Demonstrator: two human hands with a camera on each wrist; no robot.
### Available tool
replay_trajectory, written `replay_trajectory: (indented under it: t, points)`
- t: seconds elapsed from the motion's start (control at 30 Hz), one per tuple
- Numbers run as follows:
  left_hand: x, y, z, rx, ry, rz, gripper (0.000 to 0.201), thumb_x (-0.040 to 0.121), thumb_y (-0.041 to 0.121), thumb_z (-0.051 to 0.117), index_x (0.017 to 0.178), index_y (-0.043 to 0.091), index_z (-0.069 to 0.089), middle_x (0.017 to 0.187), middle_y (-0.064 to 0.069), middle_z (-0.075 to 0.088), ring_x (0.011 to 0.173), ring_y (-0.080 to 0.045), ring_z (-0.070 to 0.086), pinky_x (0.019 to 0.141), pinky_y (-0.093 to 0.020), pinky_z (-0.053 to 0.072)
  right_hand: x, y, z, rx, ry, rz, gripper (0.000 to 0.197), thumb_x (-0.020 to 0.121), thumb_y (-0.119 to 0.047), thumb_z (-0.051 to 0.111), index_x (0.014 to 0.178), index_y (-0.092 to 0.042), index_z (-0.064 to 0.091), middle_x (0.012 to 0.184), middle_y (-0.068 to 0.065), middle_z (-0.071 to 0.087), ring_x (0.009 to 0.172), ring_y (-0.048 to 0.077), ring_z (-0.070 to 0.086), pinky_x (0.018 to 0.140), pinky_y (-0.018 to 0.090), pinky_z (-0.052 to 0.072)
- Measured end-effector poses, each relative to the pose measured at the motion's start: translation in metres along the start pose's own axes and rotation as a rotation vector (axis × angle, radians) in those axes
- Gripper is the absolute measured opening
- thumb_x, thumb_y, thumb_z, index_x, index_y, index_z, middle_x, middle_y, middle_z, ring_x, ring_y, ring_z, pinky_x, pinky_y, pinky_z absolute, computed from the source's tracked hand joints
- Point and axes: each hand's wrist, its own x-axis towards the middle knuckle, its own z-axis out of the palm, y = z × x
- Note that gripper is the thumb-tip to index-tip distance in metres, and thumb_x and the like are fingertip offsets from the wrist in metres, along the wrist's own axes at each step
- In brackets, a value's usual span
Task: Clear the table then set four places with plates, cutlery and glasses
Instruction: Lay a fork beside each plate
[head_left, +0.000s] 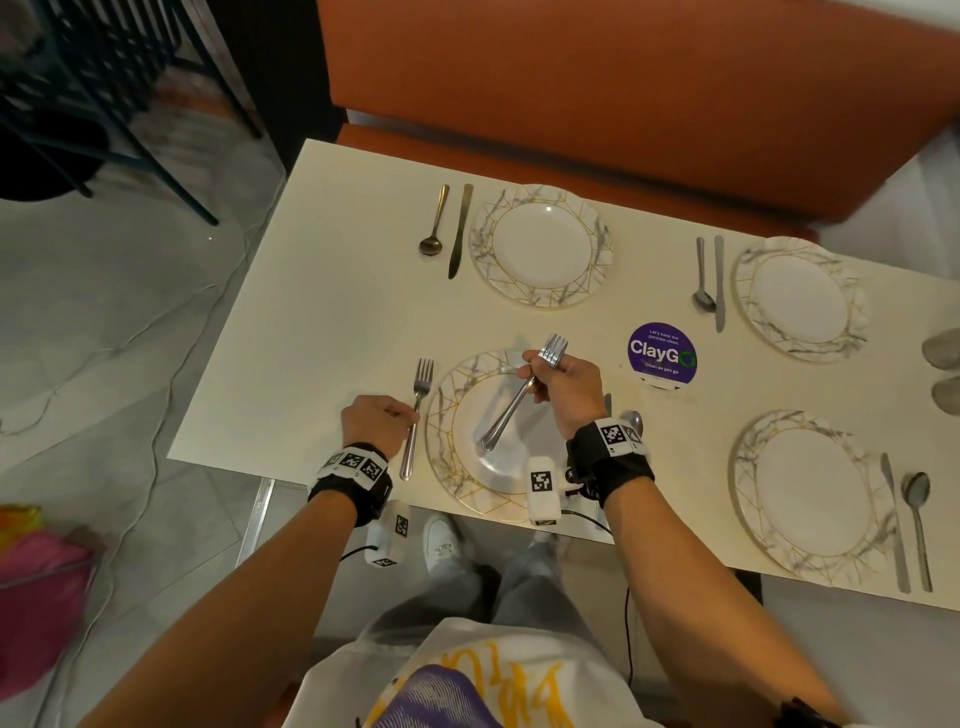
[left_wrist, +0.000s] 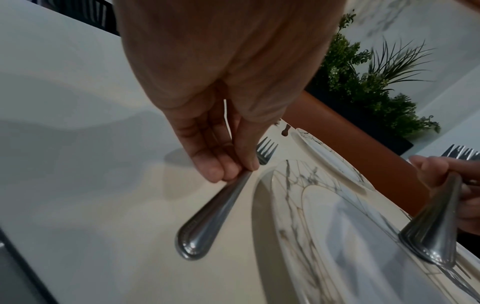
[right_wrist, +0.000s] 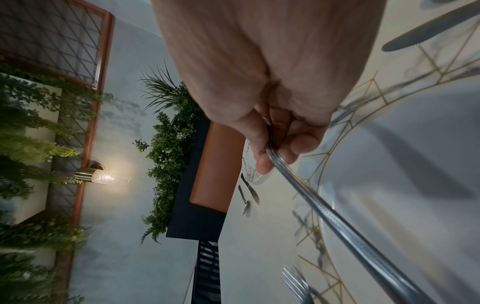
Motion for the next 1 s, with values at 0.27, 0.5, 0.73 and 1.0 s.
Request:
replay_trajectory:
  t: [0.27, 0.5, 0.73, 1.0]
  points:
    - [-0.004, 0.0, -0.004, 0.003, -0.012, -0.004, 0.015, 0.089, 0.011, 0.077, 0.077, 0.019, 0.081, 0.078, -0.002, 0.078, 0.072, -0.018, 0.073, 0.084, -0.029, 0.062, -0.003, 0.001, -0.003, 0.008, -0.001, -0.004, 0.013, 0.097, -0.008, 0.062, 0.099, -0.01, 0.075, 0.08, 0.008, 0.075, 0.067, 0.019, 0.056, 0.059, 0.028, 0.047]
    - [-0.001, 0.004, -0.014, 0.067, -0.023, -0.002, 0.017, 0.091, 0.025, 0.075, 0.078, 0.016, 0.082, 0.075, -0.003, 0.078, 0.079, -0.025, 0.076, 0.089, -0.037, 0.062, -0.003, 0.001, -0.01, -0.009, 0.003, 0.002, 0.015, 0.098, -0.008, 0.06, 0.097, -0.012, 0.075, 0.079, 0.006, 0.074, 0.064, 0.017, 0.056, 0.057, 0.026, 0.045]
    - [-0.011, 0.041, -0.006, 0.189, 0.131, 0.212, 0.016, 0.096, 0.036, 0.065, 0.094, 0.022, 0.073, 0.092, 0.003, 0.073, 0.091, -0.021, 0.069, 0.079, -0.029, 0.052, -0.007, 0.001, -0.029, -0.035, 0.06, -0.02, 0.015, 0.094, -0.009, 0.066, 0.097, -0.017, 0.078, 0.079, 0.007, 0.071, 0.066, 0.017, 0.058, 0.057, 0.027, 0.045]
    - [-0.046, 0.123, 0.069, 0.063, -0.152, 0.525, 0.009, 0.092, 0.03, 0.073, 0.095, 0.023, 0.077, 0.091, 0.01, 0.075, 0.08, 0.002, 0.064, 0.073, -0.008, 0.048, -0.013, -0.005, -0.07, 0.058, 0.053, -0.046, 0.012, 0.089, -0.015, 0.077, 0.098, -0.008, 0.079, 0.069, 0.01, 0.067, 0.052, 0.011, 0.055, 0.051, 0.024, 0.043]
